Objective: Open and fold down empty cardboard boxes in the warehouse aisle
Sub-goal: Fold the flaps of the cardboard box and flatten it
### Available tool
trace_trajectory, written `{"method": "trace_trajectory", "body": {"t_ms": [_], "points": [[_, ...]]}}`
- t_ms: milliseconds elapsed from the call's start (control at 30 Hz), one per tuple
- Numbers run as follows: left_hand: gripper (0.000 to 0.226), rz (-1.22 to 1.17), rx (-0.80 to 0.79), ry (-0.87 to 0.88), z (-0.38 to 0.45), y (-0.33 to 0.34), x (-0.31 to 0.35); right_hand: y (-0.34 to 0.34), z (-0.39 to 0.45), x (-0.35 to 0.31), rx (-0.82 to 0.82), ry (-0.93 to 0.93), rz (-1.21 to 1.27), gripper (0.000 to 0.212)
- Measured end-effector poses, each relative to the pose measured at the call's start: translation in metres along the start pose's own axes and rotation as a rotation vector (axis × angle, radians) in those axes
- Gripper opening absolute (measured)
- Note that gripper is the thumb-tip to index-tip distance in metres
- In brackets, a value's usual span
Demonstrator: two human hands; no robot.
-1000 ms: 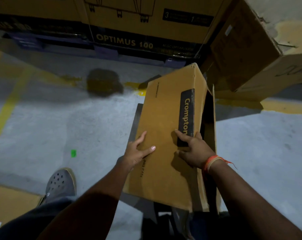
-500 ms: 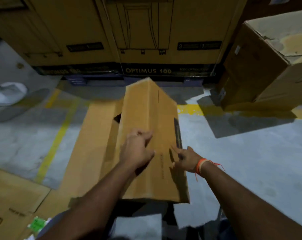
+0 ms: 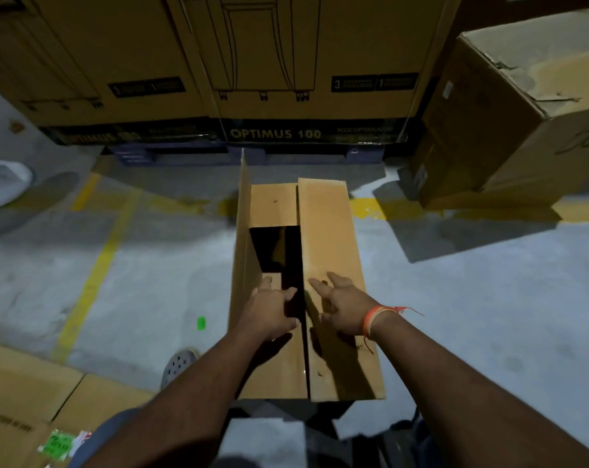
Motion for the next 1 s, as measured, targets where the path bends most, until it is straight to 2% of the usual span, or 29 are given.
{"method": "trace_trajectory", "body": {"t_ms": [133, 233, 400, 533, 633, 733, 833, 1000], "points": [[0.071, 0.037, -0.012, 0.018, 0.002, -0.011, 0.004, 0.021, 0.007, -0.021, -0.043, -0.202, -0.299, 0.075], [0.068, 0.105, -0.039, 0.025, 0.002, -0.016, 0.007, 0.045, 0.020, -0.038, -0.065, -0.229, -0.379, 0.077], [0.071, 0.201, -0.004, 0.029, -0.008, -0.013, 0.002, 0.041, 0.024, -0.046, -0.061, -0.055, -0.551, 0.075], [0.072, 0.267, 0.093, 0.034, -0.014, -0.018, -0.001, 0.018, 0.010, -0.052, 0.093, 0.048, -0.601, 0.073], [0.073, 0.310, 0.215, -0.034, -0.019, -0.019, -0.007, 0.000, -0.004, -0.045, 0.234, 0.201, -0.658, 0.073], [0.083, 0.207, 0.224, -0.188, -0.022, -0.016, -0.014, -0.014, -0.011, -0.014, 0.265, 0.372, -0.576, 0.076], [0.091, 0.043, 0.108, -0.320, -0.020, -0.008, -0.022, -0.013, -0.010, 0.020, 0.151, 0.451, -0.427, 0.088], [0.094, -0.207, -0.010, -0.352, -0.005, 0.017, -0.034, 0.007, 0.003, 0.054, -0.028, 0.447, -0.078, 0.096]]}}
Point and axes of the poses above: each hand's wrist, its own z-axis towards the middle knuckle, its own y-axis out of the palm, x = y × z, the point moved 1 cm from there along z, towards the middle knuckle, and after that the axes turned 5 degrees about z, right-handed, at the moved point
